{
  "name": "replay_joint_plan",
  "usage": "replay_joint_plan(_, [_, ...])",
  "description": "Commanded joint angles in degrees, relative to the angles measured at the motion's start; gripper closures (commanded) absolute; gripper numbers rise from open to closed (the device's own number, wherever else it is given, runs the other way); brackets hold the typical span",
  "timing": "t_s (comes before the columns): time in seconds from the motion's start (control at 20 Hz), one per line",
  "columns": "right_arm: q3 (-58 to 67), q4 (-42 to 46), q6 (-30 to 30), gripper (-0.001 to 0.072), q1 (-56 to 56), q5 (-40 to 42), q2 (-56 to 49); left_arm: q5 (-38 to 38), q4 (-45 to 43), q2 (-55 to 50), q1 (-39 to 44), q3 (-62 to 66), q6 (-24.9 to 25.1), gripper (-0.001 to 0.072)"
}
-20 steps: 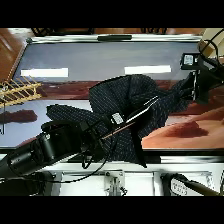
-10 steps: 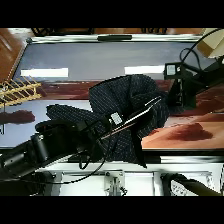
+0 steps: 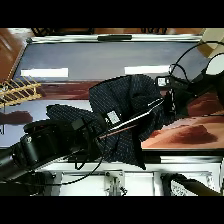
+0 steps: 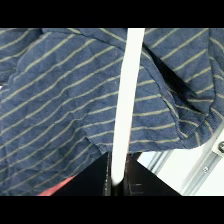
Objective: Fold the shirts.
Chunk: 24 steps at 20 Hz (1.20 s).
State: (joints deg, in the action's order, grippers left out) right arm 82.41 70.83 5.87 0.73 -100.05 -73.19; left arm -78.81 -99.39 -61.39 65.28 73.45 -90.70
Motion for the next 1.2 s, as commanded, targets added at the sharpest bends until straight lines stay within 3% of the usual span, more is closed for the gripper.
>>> replay_joint_plan(0.0, [-0.83,-1.53,0.07,0.0272,0.09,0.17,0.02,3.41,-1.2,0.07,-0.48,0.04,1.75,0.0655])
replay_joint_plan(0.05, [-0.83,-1.84,0.81,0.0371,0.09,0.13,0.02,3.96,-1.2,0.07,-1.09,0.04,1.79,0.0655])
replay_joint_plan(0.1, [-0.83,-1.77,3.3,0.053,0.09,0.11,0.02,3.93,-1.2,0.07,-1.97,0.04,1.75,0.0655])
replay_joint_plan(0.15, [-0.83,-1.77,5.07,0.0611,0.09,-0.13,0.02,3.74,-1.2,0.07,-3.06,0.04,1.77,0.0655])
replay_joint_plan(0.35, [-0.7,-1.79,7.26,0.0612,0.09,-0.76,0.61,2.89,-1.2,-0.02,-8.44,0.02,1.79,0.0646])
replay_joint_plan(0.4, [-0.68,-1.88,8.09,0.0612,0.09,-1.05,1.27,1.62,-1.16,-0.07,-10.16,0.04,3.58,0.0525])
replay_joint_plan(0.45, [-0.68,-1.97,9.46,0.0613,0.09,-1.14,2.29,-0.24,-1.18,-0.07,-11.63,0.04,6.19,0.0191])
replay_joint_plan(0.5, [-0.68,-1.95,10.6,0.0612,0.07,-1.11,3.45,-2.05,-1.18,-0.07,-13.29,0.04,6.49,-0.0013])
replay_joint_plan(0.75, [-0.7,-2.01,17.33,0.0614,0.09,-0.94,9.51,-7.43,-1.86,0.15,-20.28,2.8,6.49,-0.0013])
replay_joint_plan(1.05, [-0.7,-2.45,36.7,0.0616,0.09,1.84,11.47,-20.06,-13.4,0.24,-27.71,18.86,5.9,-0.0013])
replay_joint_plan(1.15, [-0.7,-2.82,40.81,0.0618,0.09,3.87,11.45,-24.68,-11.47,0.24,-29.24,21.92,-4.44,-0.001])
